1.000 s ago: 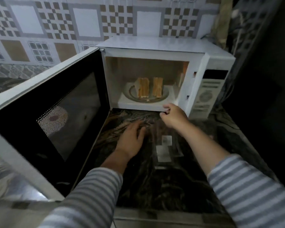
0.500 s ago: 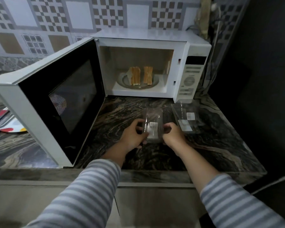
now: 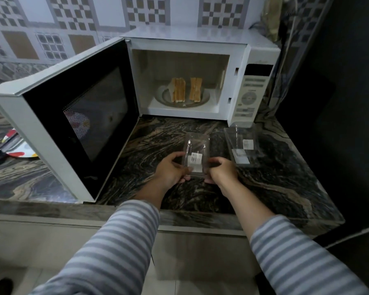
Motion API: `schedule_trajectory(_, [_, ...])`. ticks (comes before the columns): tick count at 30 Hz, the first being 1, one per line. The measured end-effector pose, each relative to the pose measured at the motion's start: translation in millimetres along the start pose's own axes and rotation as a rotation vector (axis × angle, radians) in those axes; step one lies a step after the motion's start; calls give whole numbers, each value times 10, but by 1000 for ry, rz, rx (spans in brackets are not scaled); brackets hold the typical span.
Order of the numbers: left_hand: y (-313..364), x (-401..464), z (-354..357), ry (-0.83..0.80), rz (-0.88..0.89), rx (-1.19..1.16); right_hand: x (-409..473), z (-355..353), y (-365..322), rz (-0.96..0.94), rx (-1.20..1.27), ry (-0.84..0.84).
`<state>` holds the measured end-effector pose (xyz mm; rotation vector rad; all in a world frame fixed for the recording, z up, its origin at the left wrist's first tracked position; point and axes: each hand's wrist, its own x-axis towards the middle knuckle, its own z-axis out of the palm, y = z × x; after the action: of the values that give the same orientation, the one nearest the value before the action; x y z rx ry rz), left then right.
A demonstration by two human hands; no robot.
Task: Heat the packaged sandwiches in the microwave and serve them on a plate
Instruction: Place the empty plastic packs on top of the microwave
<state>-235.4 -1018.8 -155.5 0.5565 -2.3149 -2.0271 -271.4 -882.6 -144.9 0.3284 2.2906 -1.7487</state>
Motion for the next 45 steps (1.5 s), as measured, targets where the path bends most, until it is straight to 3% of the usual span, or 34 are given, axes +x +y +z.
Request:
schedule_trajectory(10, [36,-76,-89,-48,-82,-132,68,-4,-39,52,27,-91])
schedule_trajectory(25, [51,-62,-13,10,-58,12,113,-12,-7,-1,-48,-76])
schedule_trajectory(30, [132,-126,-73,166,198,790,34,-260,-114,-185,-328,-70])
schedule_trajectory(36, [489,-88,283,346,586,853,33,-763,-394,-400,-446,150])
schedule_trajectory(41, [739,43,810,77,582,673,268,-1061,-391,-365,-517,302])
schedule_trajectory(45, [733,123,1130,-22,381,536,427,-1158,-259,-271,-466,276])
